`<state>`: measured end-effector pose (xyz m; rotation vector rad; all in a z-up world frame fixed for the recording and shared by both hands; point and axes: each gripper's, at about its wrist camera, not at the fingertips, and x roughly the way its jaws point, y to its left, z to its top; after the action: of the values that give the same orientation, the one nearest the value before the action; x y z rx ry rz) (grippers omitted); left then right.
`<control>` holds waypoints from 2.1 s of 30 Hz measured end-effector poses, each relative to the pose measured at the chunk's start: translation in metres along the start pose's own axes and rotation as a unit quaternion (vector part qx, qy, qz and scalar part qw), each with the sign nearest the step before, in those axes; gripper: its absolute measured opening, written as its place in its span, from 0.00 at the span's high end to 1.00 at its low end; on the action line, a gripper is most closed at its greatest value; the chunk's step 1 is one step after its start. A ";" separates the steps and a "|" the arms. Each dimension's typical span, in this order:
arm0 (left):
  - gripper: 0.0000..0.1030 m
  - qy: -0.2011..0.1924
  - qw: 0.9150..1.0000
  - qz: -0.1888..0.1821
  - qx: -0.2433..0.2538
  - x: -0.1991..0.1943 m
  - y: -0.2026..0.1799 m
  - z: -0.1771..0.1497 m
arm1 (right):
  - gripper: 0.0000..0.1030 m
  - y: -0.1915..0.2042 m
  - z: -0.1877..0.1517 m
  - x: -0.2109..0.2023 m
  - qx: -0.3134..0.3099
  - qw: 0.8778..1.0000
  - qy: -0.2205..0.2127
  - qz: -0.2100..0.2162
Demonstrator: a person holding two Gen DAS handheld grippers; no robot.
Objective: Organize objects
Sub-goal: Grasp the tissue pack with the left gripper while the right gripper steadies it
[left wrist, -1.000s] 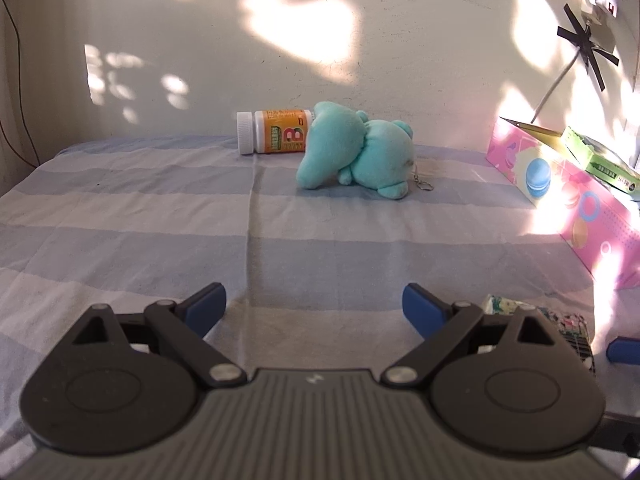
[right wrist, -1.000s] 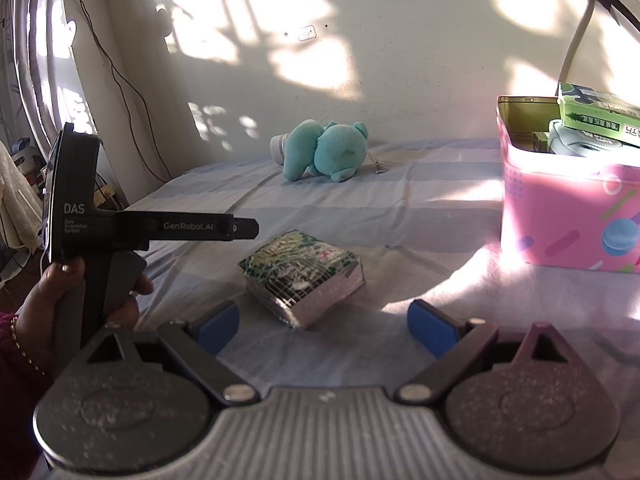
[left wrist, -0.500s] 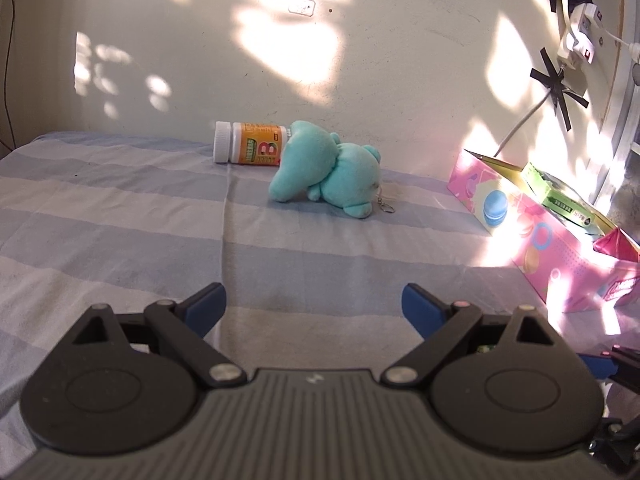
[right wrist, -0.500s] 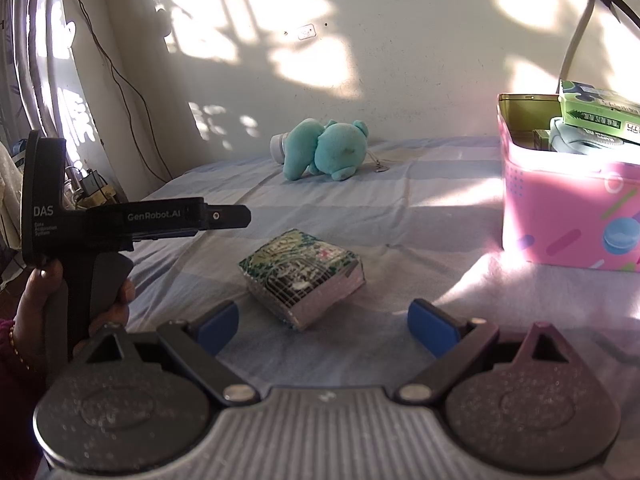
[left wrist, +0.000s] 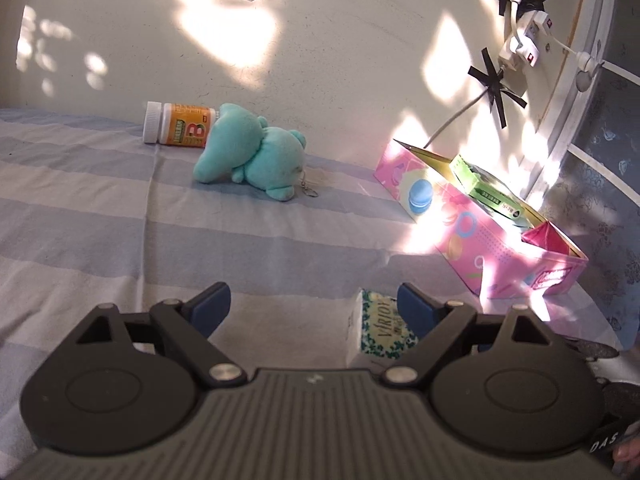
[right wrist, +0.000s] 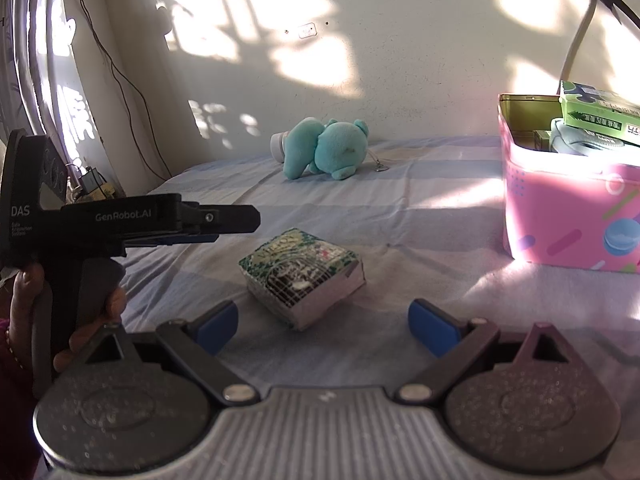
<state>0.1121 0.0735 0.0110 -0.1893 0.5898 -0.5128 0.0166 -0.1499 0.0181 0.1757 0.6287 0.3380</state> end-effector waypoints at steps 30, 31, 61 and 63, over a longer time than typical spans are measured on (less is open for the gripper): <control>0.38 0.051 0.996 -0.070 0.018 0.016 -0.018 -0.009 | 0.08 0.011 0.004 0.008 -0.031 0.999 0.015 -0.029; 0.40 0.053 0.996 -0.076 0.017 0.017 -0.019 -0.009 | 0.10 0.012 0.005 0.009 -0.033 0.999 0.015 -0.028; 0.50 0.083 0.986 -0.122 0.077 0.015 -0.074 -0.026 | 0.42 0.006 -0.015 -0.025 -0.034 0.998 0.016 -0.058; 0.50 0.087 0.986 -0.123 0.077 0.014 -0.083 -0.031 | 0.42 0.001 -0.018 -0.032 -0.029 0.998 0.015 -0.062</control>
<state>0.0706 -0.0058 0.0048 -0.0705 0.6970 -0.8182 -0.0185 -0.1593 0.0213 0.0764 0.6550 0.2379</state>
